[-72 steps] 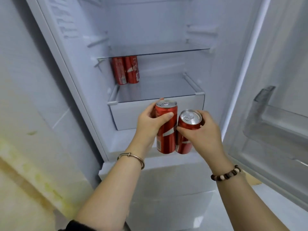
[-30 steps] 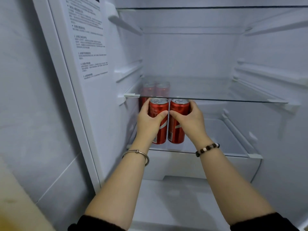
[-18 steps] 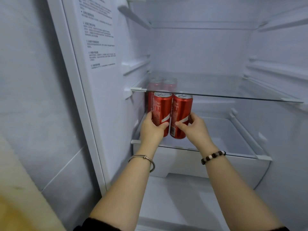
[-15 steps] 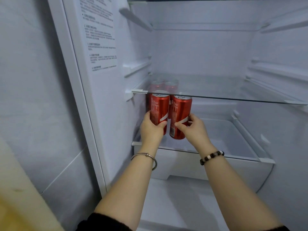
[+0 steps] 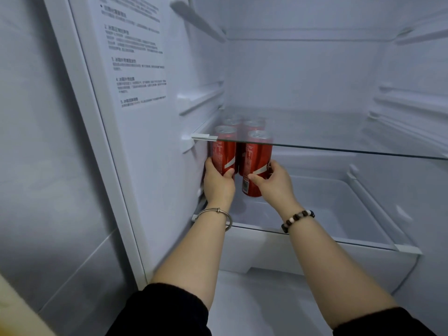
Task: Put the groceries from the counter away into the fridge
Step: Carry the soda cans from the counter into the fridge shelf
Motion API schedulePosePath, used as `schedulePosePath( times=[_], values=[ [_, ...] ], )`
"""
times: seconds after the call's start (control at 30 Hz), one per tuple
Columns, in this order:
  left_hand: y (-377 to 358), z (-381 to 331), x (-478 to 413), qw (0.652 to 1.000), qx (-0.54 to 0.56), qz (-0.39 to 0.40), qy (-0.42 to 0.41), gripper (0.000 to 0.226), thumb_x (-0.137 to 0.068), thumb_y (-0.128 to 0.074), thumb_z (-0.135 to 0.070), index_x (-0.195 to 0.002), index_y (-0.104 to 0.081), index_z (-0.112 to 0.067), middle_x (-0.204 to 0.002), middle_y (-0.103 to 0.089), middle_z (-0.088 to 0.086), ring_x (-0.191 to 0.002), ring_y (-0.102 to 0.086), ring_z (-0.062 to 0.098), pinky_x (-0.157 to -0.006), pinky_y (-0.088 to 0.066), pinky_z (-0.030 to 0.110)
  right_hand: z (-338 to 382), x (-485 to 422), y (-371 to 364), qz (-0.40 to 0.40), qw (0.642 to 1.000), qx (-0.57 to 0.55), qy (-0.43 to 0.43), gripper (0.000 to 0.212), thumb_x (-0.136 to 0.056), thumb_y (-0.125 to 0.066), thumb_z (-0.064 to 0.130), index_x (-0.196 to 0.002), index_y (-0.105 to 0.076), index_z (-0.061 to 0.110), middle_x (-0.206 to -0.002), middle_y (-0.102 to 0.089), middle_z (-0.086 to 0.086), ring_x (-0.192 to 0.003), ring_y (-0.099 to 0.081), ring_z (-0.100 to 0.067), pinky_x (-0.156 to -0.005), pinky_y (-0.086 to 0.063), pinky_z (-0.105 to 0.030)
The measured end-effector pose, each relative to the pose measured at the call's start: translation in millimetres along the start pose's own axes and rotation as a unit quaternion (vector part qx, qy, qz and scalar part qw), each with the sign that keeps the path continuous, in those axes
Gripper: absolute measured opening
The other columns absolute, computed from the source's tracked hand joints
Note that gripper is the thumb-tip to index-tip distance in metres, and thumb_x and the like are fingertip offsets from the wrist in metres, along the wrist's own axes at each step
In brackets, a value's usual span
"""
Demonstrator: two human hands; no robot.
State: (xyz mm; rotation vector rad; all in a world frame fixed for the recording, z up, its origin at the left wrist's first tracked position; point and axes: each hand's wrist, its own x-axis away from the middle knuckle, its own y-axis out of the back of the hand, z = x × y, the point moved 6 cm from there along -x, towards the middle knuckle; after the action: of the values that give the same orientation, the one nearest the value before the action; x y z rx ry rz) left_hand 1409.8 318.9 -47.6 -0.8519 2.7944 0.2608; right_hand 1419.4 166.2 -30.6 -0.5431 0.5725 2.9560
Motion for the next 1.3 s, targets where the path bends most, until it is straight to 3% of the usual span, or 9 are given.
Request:
schedulePosePath(
  times=[0.13,0.37,0.6,0.7,0.93,1.1,1.3],
  values=[
    [-2.9,2.7,-6.5,1.000,-0.010,0.001,0.001,0.052,-0.087,-0.062,-0.012,-0.135,-0.043,-0.017,-0.124,-0.060,0.003,-0.112,-0.058,0.022,-0.089,-0.042,0.029,-1.1,-7.1,-3.6,-0.001,1.000,0.001,0.006,0.032,-0.081,-0.072,0.018,-0.110,-0.058,0.017,-0.093,-0.058,0.010,-0.078,-0.052,0.003,-0.062,-0.037,-0.008],
    [-7.0,5.1,-11.8,0.999,-0.042,-0.003,-0.007,0.049,-0.089,-0.060,-0.015,-0.135,-0.044,-0.017,-0.125,-0.059,0.003,-0.115,-0.056,0.023,-0.090,-0.041,0.029,-5.2,-13.9,-8.3,-0.011,1.000,0.001,0.009,0.030,-0.079,-0.073,0.019,-0.105,-0.057,0.020,-0.101,-0.060,0.002,-0.080,-0.054,-0.001,-0.063,-0.038,-0.009],
    [-8.8,6.4,-13.1,0.998,-0.062,-0.004,-0.011,0.053,-0.089,-0.059,-0.015,-0.139,-0.039,-0.018,-0.128,-0.058,0.005,-0.116,-0.055,0.024,-0.095,-0.043,0.035,-0.8,-20.1,-7.0,0.018,1.000,0.021,0.011,0.031,-0.081,-0.072,0.017,-0.107,-0.057,0.018,-0.086,-0.055,0.015,-0.075,-0.050,0.004,-0.064,-0.037,-0.011],
    [-10.4,8.4,-14.1,0.998,-0.067,0.010,-0.013,0.059,-0.089,-0.059,-0.012,-0.142,-0.035,-0.020,-0.131,-0.056,0.004,-0.118,-0.054,0.025,-0.096,-0.042,0.035,0.7,-23.6,-8.8,0.022,1.000,0.019,0.004,0.034,-0.081,-0.072,0.015,-0.113,-0.058,0.013,-0.091,-0.056,0.010,-0.084,-0.052,-0.005,-0.074,-0.040,-0.020],
    [-12.6,7.3,-12.3,0.997,-0.075,0.022,-0.025,0.065,-0.088,-0.057,-0.007,-0.145,-0.028,-0.020,-0.136,-0.051,0.004,-0.122,-0.050,0.024,-0.101,-0.041,0.037,-3.1,-27.1,-14.3,0.000,1.000,0.013,0.007,0.034,-0.081,-0.072,0.017,-0.113,-0.059,0.014,-0.105,-0.058,0.004,-0.083,-0.053,-0.002,-0.069,-0.039,-0.012],
    [-12.4,5.7,-10.2,0.997,-0.068,0.023,-0.028,0.063,-0.087,-0.056,-0.007,-0.143,-0.030,-0.019,-0.135,-0.052,0.004,-0.121,-0.051,0.025,-0.099,-0.040,0.035,-2.5,-25.1,-20.5,0.024,1.000,-0.004,-0.003,0.041,-0.084,-0.068,0.016,-0.122,-0.053,0.013,-0.110,-0.060,0.004,-0.098,-0.055,-0.008,-0.083,-0.042,-0.024],
    [-11.3,4.1,-7.1,0.998,-0.056,0.024,-0.029,0.064,-0.086,-0.057,-0.008,-0.144,-0.029,-0.014,-0.136,-0.051,0.007,-0.122,-0.051,0.024,-0.103,-0.042,0.037,-1.4,-21.6,-26.4,0.031,0.999,-0.015,-0.016,0.044,-0.088,-0.063,0.015,-0.129,-0.046,0.012,-0.122,-0.059,-0.003,-0.110,-0.054,-0.015,-0.087,-0.040,-0.024]
  ],
)
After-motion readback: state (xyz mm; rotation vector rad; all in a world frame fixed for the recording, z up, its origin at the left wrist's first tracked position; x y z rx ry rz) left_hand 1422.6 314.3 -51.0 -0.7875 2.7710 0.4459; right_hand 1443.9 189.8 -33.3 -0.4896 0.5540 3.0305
